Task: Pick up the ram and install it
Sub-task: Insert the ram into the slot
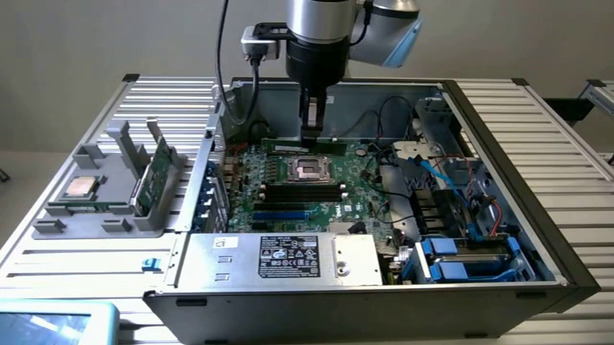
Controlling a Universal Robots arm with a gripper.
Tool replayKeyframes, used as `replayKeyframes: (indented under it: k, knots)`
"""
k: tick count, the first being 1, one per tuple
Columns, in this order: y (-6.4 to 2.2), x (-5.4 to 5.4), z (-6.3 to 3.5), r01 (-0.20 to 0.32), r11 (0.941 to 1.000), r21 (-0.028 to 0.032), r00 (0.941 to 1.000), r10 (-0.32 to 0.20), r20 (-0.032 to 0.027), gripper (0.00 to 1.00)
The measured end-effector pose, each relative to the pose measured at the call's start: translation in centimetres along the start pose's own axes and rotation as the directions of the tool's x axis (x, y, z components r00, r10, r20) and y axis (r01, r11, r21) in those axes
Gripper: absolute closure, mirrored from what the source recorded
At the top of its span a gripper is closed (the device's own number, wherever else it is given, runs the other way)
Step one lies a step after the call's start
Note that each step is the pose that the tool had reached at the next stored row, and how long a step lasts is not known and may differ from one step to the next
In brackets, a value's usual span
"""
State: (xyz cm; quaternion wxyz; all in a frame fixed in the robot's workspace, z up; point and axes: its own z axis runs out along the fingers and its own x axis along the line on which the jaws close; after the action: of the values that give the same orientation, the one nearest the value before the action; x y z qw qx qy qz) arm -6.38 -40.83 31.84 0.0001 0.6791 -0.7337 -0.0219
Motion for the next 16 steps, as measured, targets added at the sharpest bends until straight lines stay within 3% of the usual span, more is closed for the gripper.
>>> replayKeyframes:
  k: [11,16]
  knots:
    - [0.06,0.1,1.28,0.012,0.9999,0.0001,0.9999,-0.012,-0.0010,0.89]
    - [0.06,0.1,2.20,0.055,0.9985,-0.0012,0.9985,-0.055,-0.0023,0.89]
